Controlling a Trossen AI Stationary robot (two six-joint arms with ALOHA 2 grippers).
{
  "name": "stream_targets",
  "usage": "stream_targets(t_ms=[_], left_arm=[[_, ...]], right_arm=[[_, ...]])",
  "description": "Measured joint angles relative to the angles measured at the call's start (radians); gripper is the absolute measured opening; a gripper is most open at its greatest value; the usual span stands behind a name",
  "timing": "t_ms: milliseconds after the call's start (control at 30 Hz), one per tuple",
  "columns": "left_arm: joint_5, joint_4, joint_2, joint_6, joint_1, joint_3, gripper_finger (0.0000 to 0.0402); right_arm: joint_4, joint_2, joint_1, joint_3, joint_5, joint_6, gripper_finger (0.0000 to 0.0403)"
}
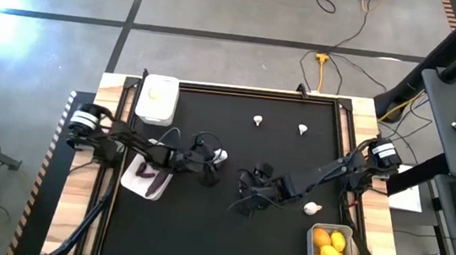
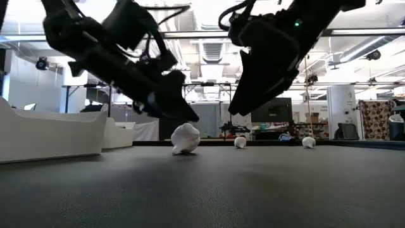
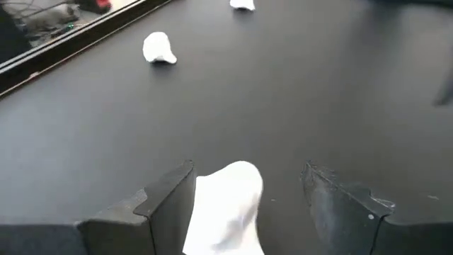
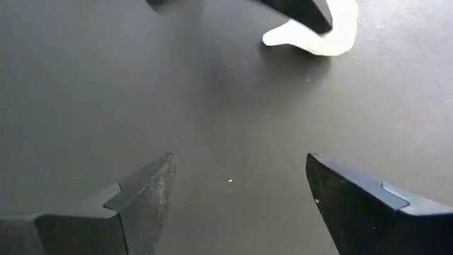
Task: Sort produce into baskets
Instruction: Put the garlic into the top white bin
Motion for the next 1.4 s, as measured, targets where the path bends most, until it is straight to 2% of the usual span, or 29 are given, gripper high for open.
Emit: stream_targets(t_ms=[133,233,567,700,933,1033,1233,1400], left_arm=[[-0.087,0.024,0.081,-0.009,0.000,0.037,0.0236],[-0.107,0.033,0.118,-0.014,0.000,0.054,0.0236],[-0.130,-0.010,0.120,-0.031,0.002,0.055,0.0236],[-0.142,-0.034,0.113,-0.045,0.002,0.056,0.0258],[-0.149,-0.080,0.117,-0.084,0.000,0.048,0.0320],[-0.157,-0.073,0.115,-0.085,0.002,0.047,0.0330],[-0.179,-0.056,0.144,-0.087,0.006,0.070,0.0323],[-0.180,-0.057,0.204,-0.087,0.019,0.110,0.0290]], right_arm=[[0.004,-0.001,0.027,-0.003,0.017,0.032,0.0310],[0.000,-0.001,0.040,-0.006,0.034,0.044,0.0310],[0.003,-0.001,0.055,-0.013,0.094,0.050,0.0298],[0.002,-0.001,0.055,-0.015,0.113,0.050,0.0299],[0.003,-0.001,0.055,-0.016,0.113,0.055,0.0306],[0.003,-0.001,0.055,-0.016,0.113,0.046,0.0309],[0.003,-0.001,0.055,-0.016,0.113,0.034,0.0304],[0.002,-0.001,0.055,-0.016,0.113,0.032,0.0296]])
